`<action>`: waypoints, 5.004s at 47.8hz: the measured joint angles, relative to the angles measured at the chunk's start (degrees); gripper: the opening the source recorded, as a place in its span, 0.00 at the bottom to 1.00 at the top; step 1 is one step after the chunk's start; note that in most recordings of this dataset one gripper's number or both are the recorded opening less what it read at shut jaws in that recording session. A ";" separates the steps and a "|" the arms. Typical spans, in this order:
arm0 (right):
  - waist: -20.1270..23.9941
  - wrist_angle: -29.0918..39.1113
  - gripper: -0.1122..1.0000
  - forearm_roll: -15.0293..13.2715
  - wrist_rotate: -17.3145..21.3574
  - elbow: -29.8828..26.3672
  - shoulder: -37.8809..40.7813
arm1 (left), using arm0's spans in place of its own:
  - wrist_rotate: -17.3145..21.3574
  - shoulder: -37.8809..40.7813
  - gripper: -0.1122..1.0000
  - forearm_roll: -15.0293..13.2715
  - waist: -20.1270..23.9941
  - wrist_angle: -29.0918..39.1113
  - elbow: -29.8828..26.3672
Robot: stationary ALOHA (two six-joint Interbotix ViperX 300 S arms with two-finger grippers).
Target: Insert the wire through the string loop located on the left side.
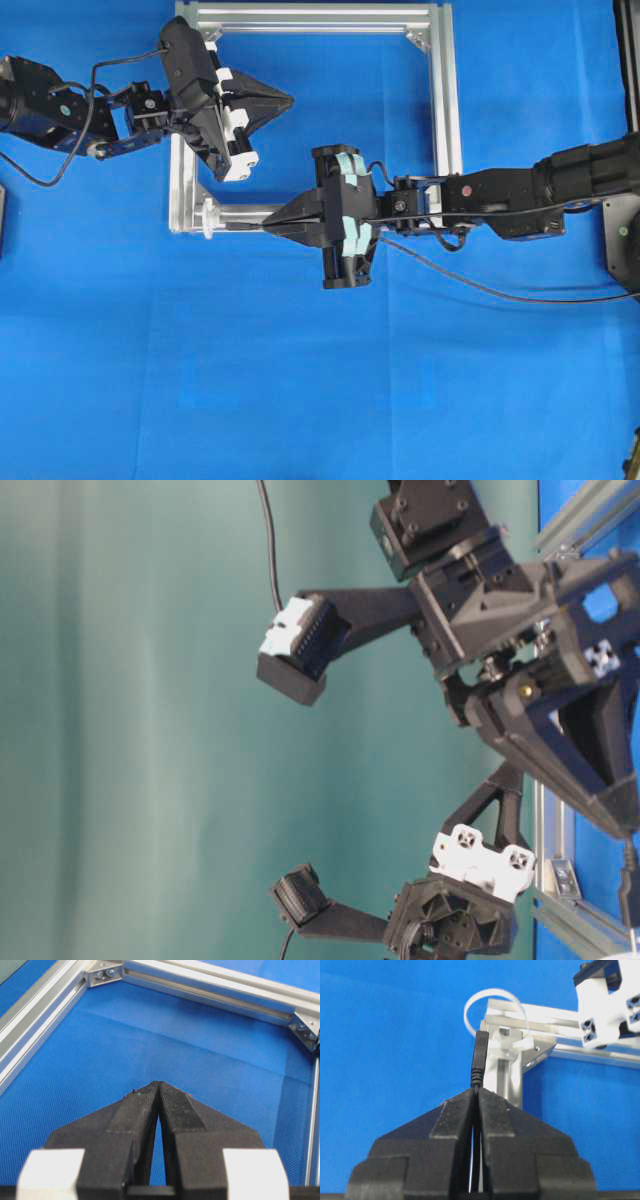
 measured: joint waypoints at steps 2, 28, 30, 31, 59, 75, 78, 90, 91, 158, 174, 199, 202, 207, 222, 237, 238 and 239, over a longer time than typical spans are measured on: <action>-0.18 0.00 0.10 0.00 0.00 -0.18 0.18 | 0.00 0.09 0.10 0.09 0.00 0.00 0.00; -0.62 0.00 0.10 0.00 0.00 -0.26 0.26 | 0.00 0.09 0.10 0.09 0.00 0.00 0.00; -0.62 0.00 0.10 0.00 0.00 -0.26 0.26 | 0.00 0.09 0.10 0.09 0.00 0.00 0.00; -0.62 0.00 0.10 0.09 0.00 -0.26 0.26 | 0.00 0.00 0.10 0.09 0.00 0.00 -0.09; -0.62 0.00 0.10 0.09 0.00 -0.26 0.26 | 0.00 0.00 0.10 0.09 0.00 0.00 0.00; -0.62 0.00 0.10 0.00 0.09 -0.26 0.26 | 0.00 0.09 0.10 0.09 0.09 0.00 0.00; -0.62 0.00 0.10 0.09 0.00 -0.26 0.18 | 0.00 0.09 0.10 0.00 0.09 0.00 0.00; -0.62 0.00 0.10 0.00 0.00 -0.26 0.18 | 0.00 0.00 0.10 0.09 0.09 0.00 0.00; -0.62 0.00 0.10 0.09 0.00 -0.26 0.18 | 0.00 0.00 0.10 0.00 0.00 0.00 0.00; -0.62 0.09 0.10 0.00 0.00 -13.36 10.37 | 0.09 -2.11 0.10 0.00 0.00 0.00 1.76; -0.62 0.09 0.10 0.00 0.00 -13.45 10.37 | 0.09 -13.97 0.10 0.09 2.20 -0.62 15.21; -0.62 0.00 0.10 0.09 0.00 -13.45 10.37 | -0.88 -31.29 0.10 0.09 6.86 0.26 28.83; -0.70 0.00 0.10 0.09 0.00 -13.45 10.37 | -1.76 -31.29 0.10 0.18 5.54 0.44 28.83; -0.62 0.09 0.10 0.00 0.00 -13.36 10.37 | -3.08 -31.38 0.10 0.35 0.62 0.53 28.65; -0.70 0.09 0.10 0.00 0.00 -13.45 10.37 | -3.25 -31.38 0.10 0.44 -13.62 1.41 28.48; -0.62 0.09 0.10 0.09 0.09 -13.45 10.37 | -2.29 -31.38 0.10 1.14 -14.85 2.64 28.39; -0.70 0.09 0.10 0.00 0.09 -13.45 10.37 | -2.29 -31.38 0.10 1.14 -14.85 2.64 28.30; -0.62 0.09 0.10 0.00 0.09 -13.45 10.37 | -2.29 -31.38 0.10 1.23 -14.85 2.64 28.30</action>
